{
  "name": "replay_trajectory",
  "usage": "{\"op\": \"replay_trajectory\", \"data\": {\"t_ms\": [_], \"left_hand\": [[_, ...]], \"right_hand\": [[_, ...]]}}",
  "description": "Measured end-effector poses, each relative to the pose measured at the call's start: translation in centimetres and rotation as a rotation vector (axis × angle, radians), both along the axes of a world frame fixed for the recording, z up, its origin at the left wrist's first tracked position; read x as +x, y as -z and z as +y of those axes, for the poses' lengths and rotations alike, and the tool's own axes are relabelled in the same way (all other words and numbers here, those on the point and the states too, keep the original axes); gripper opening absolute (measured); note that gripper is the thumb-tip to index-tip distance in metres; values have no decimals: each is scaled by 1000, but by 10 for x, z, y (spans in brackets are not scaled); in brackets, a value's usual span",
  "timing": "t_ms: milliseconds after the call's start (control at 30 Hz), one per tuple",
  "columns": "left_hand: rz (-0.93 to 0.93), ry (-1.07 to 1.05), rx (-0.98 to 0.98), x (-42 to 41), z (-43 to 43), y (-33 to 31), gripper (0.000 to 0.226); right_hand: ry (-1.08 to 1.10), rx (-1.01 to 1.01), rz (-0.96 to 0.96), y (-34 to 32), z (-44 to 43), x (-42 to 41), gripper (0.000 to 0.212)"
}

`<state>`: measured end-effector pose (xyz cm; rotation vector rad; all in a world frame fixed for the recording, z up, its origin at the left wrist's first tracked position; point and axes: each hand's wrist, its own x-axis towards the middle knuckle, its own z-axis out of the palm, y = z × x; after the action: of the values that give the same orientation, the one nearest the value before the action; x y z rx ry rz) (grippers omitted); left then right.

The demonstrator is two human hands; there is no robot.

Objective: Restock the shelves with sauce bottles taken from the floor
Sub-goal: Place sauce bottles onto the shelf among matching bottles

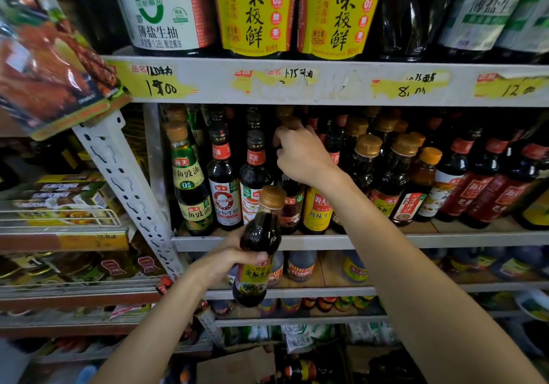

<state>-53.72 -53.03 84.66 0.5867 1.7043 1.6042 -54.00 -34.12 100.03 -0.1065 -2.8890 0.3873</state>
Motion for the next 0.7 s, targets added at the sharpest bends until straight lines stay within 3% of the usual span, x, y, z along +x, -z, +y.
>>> {"op": "replay_trajectory", "data": {"t_ms": [167,300,333,433,500,600,700], "left_hand": [[-130,-83,126,11,-5,-8,99],[-217,-170,205,24,-2,-20,114],[-235,-174,229,28,-2,-25,115],[-263,-166,259,38,-1,-38,102],[-266,-168,260,46,0,-44,87],[-279,-181,304,56,-1,-50,63],[-274,-187,307,61,-5,-52,62]], "right_hand": [[28,-105,308,8,-8,23,28],[103,-432,574,20,-23,56,18],[101,-578,527,24,-28,64,18],[-38,-1166,145,39,-45,80,26],[-66,-1430,69,49,-52,84,27],[-52,-1615,152,53,-59,86,33],[-67,-1666,184,56,-64,88,32]]}}
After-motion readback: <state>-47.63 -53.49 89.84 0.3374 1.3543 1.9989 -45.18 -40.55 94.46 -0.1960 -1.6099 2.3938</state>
